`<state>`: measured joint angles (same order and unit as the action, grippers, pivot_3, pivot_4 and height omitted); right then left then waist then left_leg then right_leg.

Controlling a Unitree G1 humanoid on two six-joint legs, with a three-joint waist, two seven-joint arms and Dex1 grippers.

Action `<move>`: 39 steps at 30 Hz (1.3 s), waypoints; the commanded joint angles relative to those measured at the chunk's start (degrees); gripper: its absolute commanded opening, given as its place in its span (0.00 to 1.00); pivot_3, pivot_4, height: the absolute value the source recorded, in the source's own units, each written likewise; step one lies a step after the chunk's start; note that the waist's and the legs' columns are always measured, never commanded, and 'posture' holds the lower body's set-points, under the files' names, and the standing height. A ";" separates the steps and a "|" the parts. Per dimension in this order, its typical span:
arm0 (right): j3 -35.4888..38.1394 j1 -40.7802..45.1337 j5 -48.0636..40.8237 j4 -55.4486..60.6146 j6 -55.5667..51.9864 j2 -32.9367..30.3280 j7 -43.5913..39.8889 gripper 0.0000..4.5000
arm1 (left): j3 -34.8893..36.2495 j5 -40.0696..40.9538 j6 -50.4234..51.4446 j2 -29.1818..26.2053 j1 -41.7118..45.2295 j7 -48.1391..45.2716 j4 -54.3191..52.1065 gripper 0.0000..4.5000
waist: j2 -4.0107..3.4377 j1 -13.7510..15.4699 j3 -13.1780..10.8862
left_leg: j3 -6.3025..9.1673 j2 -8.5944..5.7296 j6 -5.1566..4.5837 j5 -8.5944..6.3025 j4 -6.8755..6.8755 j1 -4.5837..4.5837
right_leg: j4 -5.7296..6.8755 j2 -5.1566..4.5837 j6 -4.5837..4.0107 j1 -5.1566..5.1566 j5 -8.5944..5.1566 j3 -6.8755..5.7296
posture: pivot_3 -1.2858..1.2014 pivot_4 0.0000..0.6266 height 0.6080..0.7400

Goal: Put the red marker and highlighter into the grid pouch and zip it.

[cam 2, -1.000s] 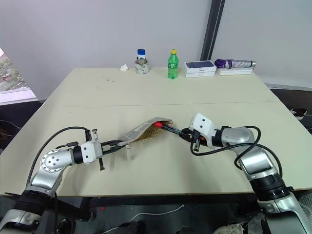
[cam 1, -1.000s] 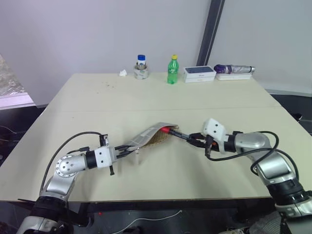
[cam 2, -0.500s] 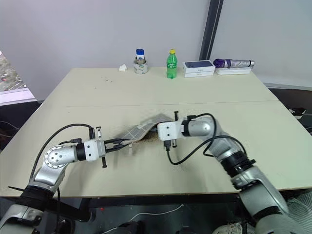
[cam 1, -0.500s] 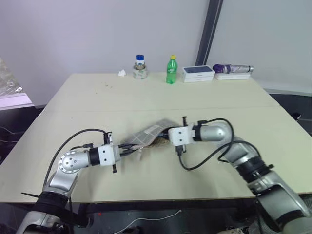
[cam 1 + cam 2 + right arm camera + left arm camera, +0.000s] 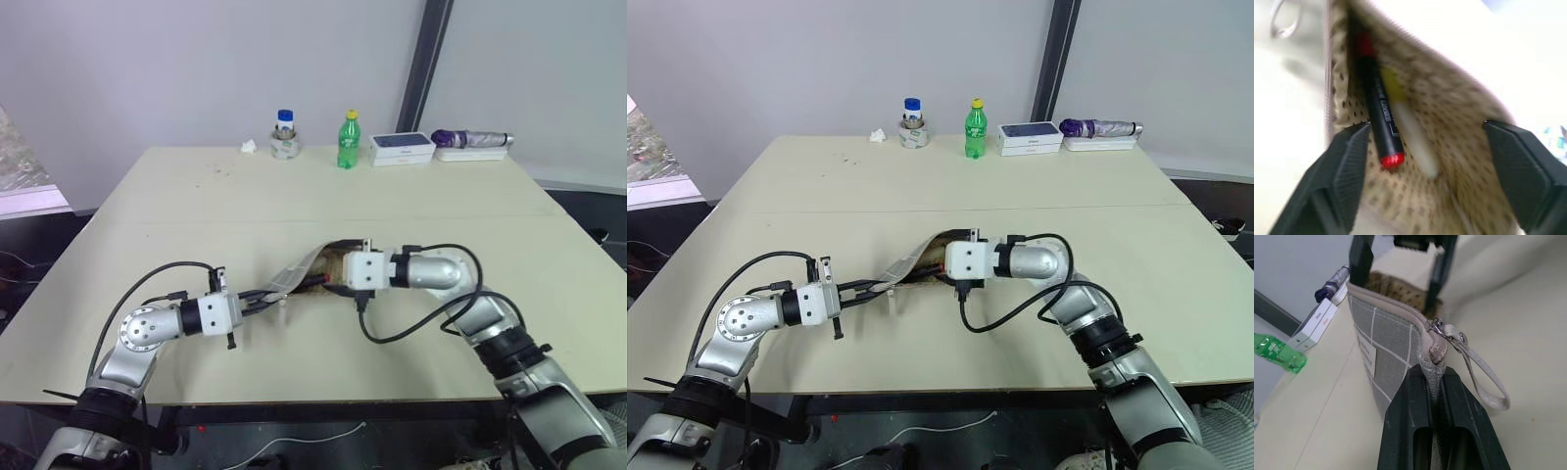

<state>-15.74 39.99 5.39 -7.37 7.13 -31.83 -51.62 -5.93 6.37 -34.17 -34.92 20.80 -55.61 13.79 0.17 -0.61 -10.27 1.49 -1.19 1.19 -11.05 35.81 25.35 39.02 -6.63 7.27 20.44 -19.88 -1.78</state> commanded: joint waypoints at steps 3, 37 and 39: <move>10.53 -2.72 -15.09 9.21 -13.45 -1.21 -2.69 0.86 | -0.75 -2.03 -1.08 1.22 0.09 1.83 1.20 0.00 | 0.00 0.03 0.00 | 0.00 0.00 0.00 0.00 0.00 0.00 | 0.00 -0.01 0.00 -0.01 0.00 0.00 | 0.52 0.24 1.00; 6.03 -16.77 -32.45 12.92 -48.20 21.88 15.69 0.86 | -7.91 -19.59 -3.40 4.09 8.57 15.28 2.37 0.00 | 0.03 -0.09 0.01 | 0.04 -0.11 -0.09 -0.06 0.08 0.01 | 0.05 0.01 0.00 0.01 0.00 -0.02 | 0.52 0.24 1.00; 6.52 -16.42 -32.69 12.20 -47.66 23.08 16.38 0.74 | -7.91 -19.62 -3.32 4.01 8.55 15.34 2.21 0.00 | 0.03 -0.09 0.01 | 0.04 -0.11 -0.09 -0.06 0.08 0.01 | 0.05 0.01 0.00 0.01 0.00 -0.02 | 0.52 0.24 1.00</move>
<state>-9.42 22.23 -27.12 4.16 -42.08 -9.72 -35.26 -14.04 -13.42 -37.48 -30.49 28.57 -41.01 18.06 0.20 -0.70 -10.26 1.52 -1.29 1.11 -11.10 35.89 25.36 39.08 -6.62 7.28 20.45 -19.88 -1.80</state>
